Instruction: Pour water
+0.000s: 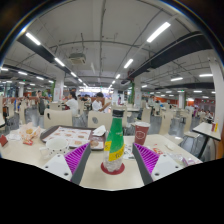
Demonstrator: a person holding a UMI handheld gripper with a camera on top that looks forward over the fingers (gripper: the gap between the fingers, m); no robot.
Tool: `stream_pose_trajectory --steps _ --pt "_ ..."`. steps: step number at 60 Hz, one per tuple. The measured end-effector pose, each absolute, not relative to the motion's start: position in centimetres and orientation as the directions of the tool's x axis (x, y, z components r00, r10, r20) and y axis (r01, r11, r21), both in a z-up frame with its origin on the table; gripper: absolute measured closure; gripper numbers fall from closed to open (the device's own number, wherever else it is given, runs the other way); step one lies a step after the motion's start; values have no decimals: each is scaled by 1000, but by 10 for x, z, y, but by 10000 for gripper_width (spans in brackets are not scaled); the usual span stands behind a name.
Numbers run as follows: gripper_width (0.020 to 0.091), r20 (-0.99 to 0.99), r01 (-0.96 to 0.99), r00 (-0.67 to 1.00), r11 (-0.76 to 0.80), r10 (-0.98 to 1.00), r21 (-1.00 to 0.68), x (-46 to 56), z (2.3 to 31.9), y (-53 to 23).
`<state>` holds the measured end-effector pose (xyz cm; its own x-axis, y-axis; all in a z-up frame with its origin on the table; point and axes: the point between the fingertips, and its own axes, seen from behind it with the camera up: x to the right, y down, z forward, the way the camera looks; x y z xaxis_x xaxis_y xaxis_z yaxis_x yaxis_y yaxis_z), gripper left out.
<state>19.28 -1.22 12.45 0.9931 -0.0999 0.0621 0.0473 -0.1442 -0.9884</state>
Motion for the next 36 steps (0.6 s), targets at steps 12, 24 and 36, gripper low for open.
stream_pose_trajectory --steps 12,24,36 --pt "249 60 41 992 -160 -115 -986 149 137 -130" --pt "252 79 63 994 -189 -77 -980 87 124 -231" --pt "258 96 73 990 -208 -106 -976 63 113 -266"
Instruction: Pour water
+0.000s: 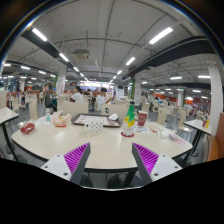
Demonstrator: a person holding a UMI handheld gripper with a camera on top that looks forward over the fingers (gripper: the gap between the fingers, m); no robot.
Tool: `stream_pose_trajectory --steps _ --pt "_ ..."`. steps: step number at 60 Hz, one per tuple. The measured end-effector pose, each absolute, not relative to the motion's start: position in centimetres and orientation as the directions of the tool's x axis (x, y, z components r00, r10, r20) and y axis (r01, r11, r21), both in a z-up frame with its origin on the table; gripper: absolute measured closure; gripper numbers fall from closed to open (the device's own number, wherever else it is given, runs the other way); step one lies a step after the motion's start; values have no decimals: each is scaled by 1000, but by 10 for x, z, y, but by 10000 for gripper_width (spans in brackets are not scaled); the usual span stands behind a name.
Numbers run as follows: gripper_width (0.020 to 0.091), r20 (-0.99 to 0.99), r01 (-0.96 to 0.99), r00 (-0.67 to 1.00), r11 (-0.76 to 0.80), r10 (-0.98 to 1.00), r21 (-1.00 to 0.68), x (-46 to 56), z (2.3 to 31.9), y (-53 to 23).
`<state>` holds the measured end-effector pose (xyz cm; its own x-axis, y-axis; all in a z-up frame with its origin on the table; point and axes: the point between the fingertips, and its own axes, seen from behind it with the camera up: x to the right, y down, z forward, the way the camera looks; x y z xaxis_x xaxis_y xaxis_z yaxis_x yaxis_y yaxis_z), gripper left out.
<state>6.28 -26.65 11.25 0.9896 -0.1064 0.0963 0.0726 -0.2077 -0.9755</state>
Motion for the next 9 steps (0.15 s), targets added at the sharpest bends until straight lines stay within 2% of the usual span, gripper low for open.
stream_pose_trajectory --steps 9 --pt "256 75 51 989 -181 -124 -982 69 113 -266"
